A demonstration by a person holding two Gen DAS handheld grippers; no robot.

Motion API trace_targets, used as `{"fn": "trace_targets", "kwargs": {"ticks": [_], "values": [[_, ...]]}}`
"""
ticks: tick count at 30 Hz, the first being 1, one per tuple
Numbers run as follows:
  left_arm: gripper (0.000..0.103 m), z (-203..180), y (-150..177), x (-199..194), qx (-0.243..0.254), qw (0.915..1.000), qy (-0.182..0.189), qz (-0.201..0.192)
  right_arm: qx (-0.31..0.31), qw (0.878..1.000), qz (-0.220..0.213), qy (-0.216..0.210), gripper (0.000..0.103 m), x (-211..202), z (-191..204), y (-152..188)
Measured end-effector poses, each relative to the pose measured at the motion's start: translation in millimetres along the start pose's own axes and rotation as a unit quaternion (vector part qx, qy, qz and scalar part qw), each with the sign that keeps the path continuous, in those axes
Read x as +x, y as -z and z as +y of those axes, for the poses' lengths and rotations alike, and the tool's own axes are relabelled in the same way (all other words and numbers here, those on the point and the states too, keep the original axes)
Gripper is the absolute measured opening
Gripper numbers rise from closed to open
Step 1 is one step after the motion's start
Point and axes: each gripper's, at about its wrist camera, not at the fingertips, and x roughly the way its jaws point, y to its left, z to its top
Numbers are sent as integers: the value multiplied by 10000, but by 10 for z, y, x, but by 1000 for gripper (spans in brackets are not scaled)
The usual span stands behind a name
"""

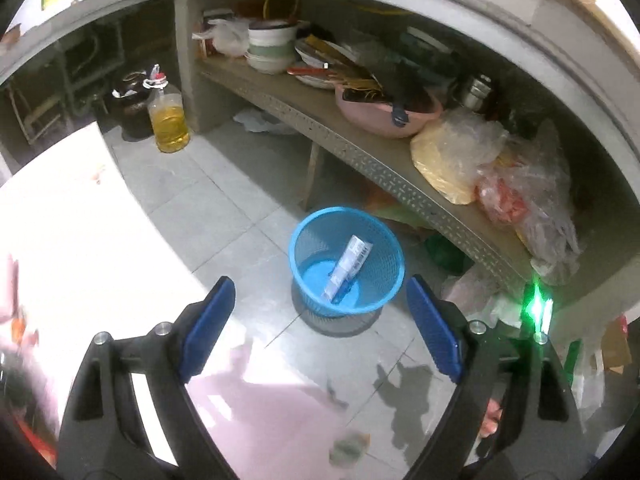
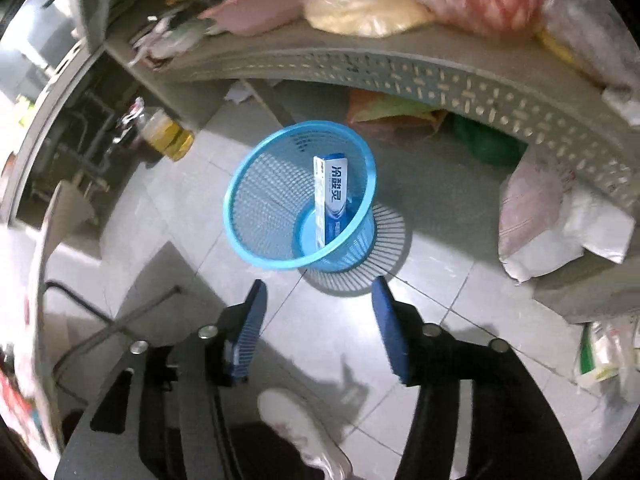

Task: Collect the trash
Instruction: 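Return to the table and grasp the red snack bag with the left tool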

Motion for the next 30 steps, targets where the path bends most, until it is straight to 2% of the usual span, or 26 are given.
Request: {"fn": "trace_targets", "kwargs": {"ticks": [4,8,10,13,15,17,18,21,24,27,30], "values": [[84,40,393,-346,111,9999,57,64,-496,9977,-176,429,80,-431,219,103],[87,224,775,-592,-157,9996,214,89,-1166,9887,-70,936,84,-694,584,212],[87,400,996,-755,-513,9985,197,-49,-1494,9840,-156,957,90,-861,833,300],[87,623,1245,-990,-861,9957,129,-327,-1960,9763,-522,755,96,-1156,1250,420],[87,780,1421,-1195,-1040,9927,-19,-603,-2252,9691,-764,649,96,-1315,1536,509],[87,909,1585,-1380,-1175,9888,-165,-904,-2572,9623,-853,255,97,-1437,1823,632],[87,954,1674,-1471,-1217,9867,-252,-1049,-2789,9572,-771,-118,96,-1462,1979,724],[87,1078,1948,-1716,-1257,9795,-595,-1457,-3191,9445,-438,-645,97,-1398,2317,959],[87,1268,2222,-1871,-1352,9719,-1094,-1589,-3562,9315,-248,-695,97,-1247,2624,1217],[87,1495,2378,-1984,-1545,9660,-1265,-1642,-3988,9145,-70,-675,97,-1090,2890,1421],[87,1732,2464,-2086,-1762,9581,-1368,-1798,-4246,9028,124,-675,96,-964,3093,1577]]}}
